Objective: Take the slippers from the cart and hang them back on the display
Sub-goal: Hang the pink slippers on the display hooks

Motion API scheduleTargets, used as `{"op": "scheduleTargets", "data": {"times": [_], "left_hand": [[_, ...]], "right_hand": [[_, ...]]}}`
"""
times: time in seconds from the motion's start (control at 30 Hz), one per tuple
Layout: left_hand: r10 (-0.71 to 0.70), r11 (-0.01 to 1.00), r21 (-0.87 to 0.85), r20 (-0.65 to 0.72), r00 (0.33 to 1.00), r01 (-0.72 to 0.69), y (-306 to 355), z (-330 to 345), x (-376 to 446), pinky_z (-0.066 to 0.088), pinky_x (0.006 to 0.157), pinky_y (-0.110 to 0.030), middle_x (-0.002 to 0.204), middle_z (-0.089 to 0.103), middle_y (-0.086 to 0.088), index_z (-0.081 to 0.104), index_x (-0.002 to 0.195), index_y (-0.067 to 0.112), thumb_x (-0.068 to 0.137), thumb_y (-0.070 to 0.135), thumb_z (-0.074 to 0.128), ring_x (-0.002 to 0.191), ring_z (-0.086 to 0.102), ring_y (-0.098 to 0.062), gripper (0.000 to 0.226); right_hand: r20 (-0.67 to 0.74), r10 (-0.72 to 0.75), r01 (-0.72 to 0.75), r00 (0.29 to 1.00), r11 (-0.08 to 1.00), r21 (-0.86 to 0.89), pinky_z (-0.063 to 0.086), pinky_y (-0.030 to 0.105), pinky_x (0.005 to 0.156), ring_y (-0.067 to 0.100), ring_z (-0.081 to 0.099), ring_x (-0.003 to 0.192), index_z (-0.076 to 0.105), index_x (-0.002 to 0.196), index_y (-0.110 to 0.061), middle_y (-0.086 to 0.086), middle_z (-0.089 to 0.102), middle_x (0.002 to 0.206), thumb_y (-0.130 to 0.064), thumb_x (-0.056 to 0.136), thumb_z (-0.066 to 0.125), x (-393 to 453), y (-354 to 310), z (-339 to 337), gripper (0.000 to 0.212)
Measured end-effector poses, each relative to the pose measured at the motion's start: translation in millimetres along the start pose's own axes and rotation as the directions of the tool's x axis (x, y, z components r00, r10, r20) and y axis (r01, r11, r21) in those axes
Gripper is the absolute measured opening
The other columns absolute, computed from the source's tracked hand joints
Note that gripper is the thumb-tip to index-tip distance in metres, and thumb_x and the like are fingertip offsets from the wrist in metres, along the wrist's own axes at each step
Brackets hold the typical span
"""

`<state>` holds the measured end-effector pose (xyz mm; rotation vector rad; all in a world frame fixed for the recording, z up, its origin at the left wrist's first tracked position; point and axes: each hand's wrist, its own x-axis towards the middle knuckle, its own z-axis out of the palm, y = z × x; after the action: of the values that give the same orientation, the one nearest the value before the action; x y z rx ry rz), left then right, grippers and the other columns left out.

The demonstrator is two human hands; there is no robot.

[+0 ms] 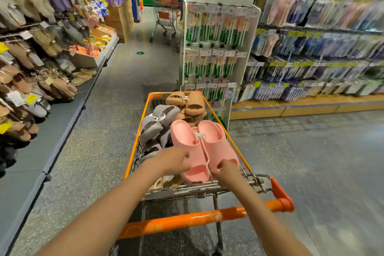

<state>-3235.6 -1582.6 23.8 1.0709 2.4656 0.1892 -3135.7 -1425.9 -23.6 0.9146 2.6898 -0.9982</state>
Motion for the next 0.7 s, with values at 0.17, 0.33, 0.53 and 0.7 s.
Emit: {"op": "scheduleTargets", "data": {"times": [0.17,0.33,0.53,0.7], "left_hand": [[0.1,0.989,0.124,-0.136,0.986,-0.083,5.7,-11.3,69.2,0.038,0.099,-0.045,0.141,0.034,-0.013,0.03,0.141,0.016,0.089,0.029,0.051,0.128,0.034,-0.031,0.057],[0.196,0.971,0.141,-0.025,0.98,-0.19,1.4,11.2,106.4,0.023,0.108,-0.058,0.151,0.015,-0.012,0.012,0.148,0.025,0.079,0.043,0.063,0.141,0.01,-0.034,0.088],[0.295,0.908,0.272,0.126,0.947,-0.319,9.9,47.4,130.1,0.016,0.108,-0.065,0.156,-0.002,-0.01,0.0,0.149,0.029,0.077,0.05,0.062,0.142,-0.002,-0.04,0.097],[0.323,0.879,0.314,0.16,0.933,-0.358,9.3,50.3,139.0,0.02,0.109,-0.062,0.157,-0.008,-0.008,0.0,0.148,0.039,0.083,0.047,0.06,0.142,-0.005,-0.041,0.089]], "right_hand": [[-0.131,0.286,-0.232,0.949,0.918,0.323,0.046,0.036,0.072,0.019,0.053,0.082,0.055,0.111,0.011,0.024,0.064,0.103,-0.03,0.072,0.061,42.0,4.4,30.1,0.057],[-0.156,0.522,-0.388,0.838,0.773,0.502,0.042,0.033,0.1,0.031,0.048,0.121,0.025,0.141,0.004,0.019,0.045,0.135,-0.026,0.083,0.061,51.8,-8.1,47.5,0.074],[-0.224,0.577,-0.361,0.785,0.721,0.591,0.038,0.033,0.102,0.034,0.042,0.126,0.014,0.145,-0.003,0.019,0.037,0.14,-0.018,0.087,0.059,54.1,-18.2,52.5,0.075],[-0.232,0.585,-0.395,0.777,0.74,0.544,0.045,0.033,0.095,0.029,0.052,0.116,0.028,0.139,-0.009,0.014,0.048,0.133,-0.024,0.085,0.055,64.8,1.5,63.7,0.062]]}}
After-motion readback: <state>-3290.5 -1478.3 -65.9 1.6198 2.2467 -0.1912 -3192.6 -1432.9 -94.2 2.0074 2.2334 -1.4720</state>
